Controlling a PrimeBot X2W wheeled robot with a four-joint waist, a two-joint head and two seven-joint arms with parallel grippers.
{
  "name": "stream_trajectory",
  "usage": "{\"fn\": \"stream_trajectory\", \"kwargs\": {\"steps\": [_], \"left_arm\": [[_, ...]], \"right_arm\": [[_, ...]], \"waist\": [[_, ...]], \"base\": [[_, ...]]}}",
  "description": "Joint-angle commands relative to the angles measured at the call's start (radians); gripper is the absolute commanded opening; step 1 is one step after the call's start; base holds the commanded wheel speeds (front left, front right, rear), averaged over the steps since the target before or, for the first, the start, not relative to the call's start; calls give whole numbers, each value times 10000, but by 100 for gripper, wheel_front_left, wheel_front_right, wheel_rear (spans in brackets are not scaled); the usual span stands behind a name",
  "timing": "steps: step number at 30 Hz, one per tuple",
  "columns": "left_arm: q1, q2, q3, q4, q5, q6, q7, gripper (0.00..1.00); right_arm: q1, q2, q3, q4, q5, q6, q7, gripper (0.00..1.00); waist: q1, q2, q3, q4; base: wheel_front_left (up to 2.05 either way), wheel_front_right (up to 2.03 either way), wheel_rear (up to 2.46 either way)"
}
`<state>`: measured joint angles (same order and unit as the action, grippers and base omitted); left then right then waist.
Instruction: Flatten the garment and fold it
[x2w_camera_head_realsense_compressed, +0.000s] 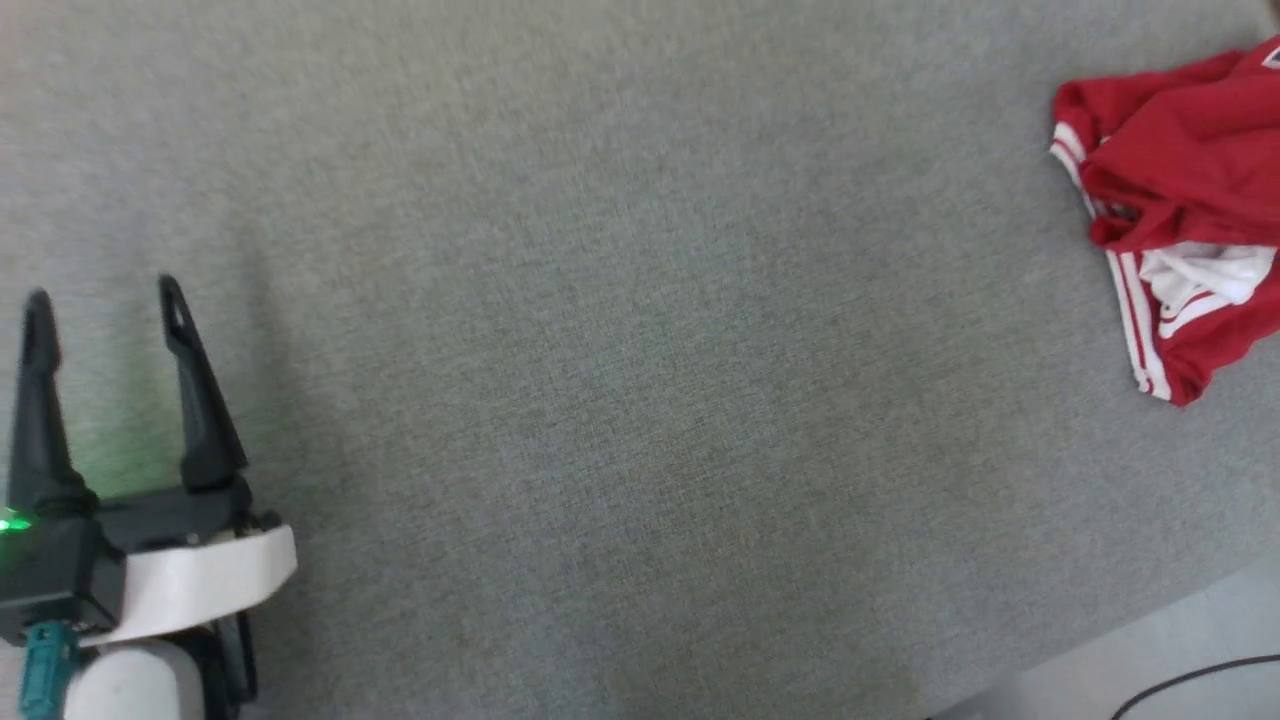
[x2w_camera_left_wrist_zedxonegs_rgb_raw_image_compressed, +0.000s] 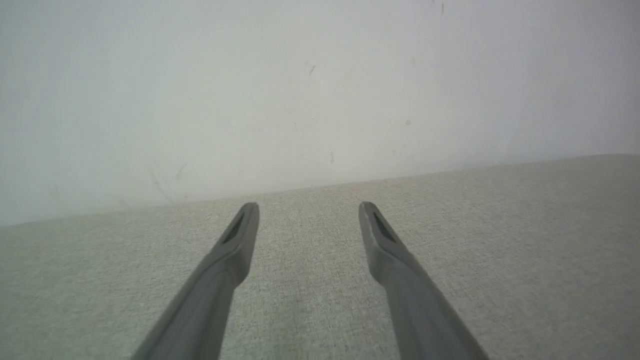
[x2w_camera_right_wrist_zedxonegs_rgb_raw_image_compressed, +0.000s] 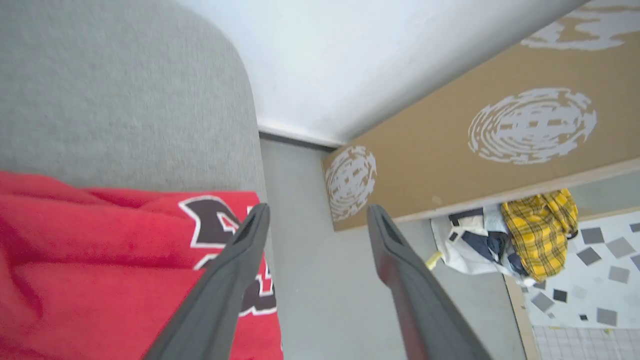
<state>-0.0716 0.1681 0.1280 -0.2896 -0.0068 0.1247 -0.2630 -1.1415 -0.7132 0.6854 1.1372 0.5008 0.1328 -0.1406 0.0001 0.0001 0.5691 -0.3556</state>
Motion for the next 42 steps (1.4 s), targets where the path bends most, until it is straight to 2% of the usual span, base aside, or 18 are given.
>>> {"fn": "stream_trajectory", "kwargs": {"steps": [1, 5, 10, 14, 17, 20, 21, 22, 29, 35, 42], "left_arm": [[147, -51, -29, 124, -88, 15, 12, 100], [370, -247, -34, 262, -163, 26, 12, 100], [697, -537, -69, 494, -317, -19, 12, 100], [881, -746, 1, 696, -508, -123, 12, 100], [1014, -865, 46, 835, -602, -241, 12, 100], [1122, -950, 41, 1015, -619, -374, 12, 100], [1122, -950, 41, 1015, -619, -374, 12, 100], [1212, -999, 24, 1126, -615, -441, 12, 100], [1551, -1109, -75, 1480, -606, -602, 12, 100], [1855, -1147, -143, 1747, -567, -653, 12, 100], [2132, -1164, -245, 2017, -524, -712, 12, 100]], "right_arm": [[-279, -17, -305, 71, -96, -21, -621, 100], [-364, 188, -1342, -455, -351, -21, -1192, 100], [780, 528, -3533, -3360, -1347, -21, -1207, 100], [2460, 1393, -5105, -5916, -2201, -21, -1209, 100], [3737, 2129, -5709, -7533, -2623, -21, -1209, 100], [4838, 2744, -5871, -8729, -2760, -21, -1210, 100], [4838, 2744, -5871, -8729, -2760, -21, -1210, 100], [5492, 3090, -5827, -9326, -2740, -21, -1210, 100], [7515, 4070, -5817, -10323, -2363, -21, -1210, 100], [9059, 4649, -5994, -10307, -2045, -21, -1211, 100], [10152, 5015, -6025, -10295, -2106, -21, -1211, 100]], "waist": [[-1, -1, -917, 341], [-1, -1, -1558, 567], [-1, -1, -2260, 936], [-1, -1, -2820, 1274], [-1, -1, -3213, 1527], [-1, -1, -3562, 1756], [-1, -1, -3562, 1756], [-1, -1, -3773, 1888], [-1, -1, -4373, 2303], [-1, -1, -4820, 2553], [-1, -1, -5311, 2684]], "base": [[0, 0, 0], [0, 0, 0], [0, 0, 0], [0, 0, 0], [0, 0, 0], [0, 0, 0], [0, 0, 0], [0, 0, 0], [0, 0, 0], [0, 0, 0], [0, 0, 0]]}}
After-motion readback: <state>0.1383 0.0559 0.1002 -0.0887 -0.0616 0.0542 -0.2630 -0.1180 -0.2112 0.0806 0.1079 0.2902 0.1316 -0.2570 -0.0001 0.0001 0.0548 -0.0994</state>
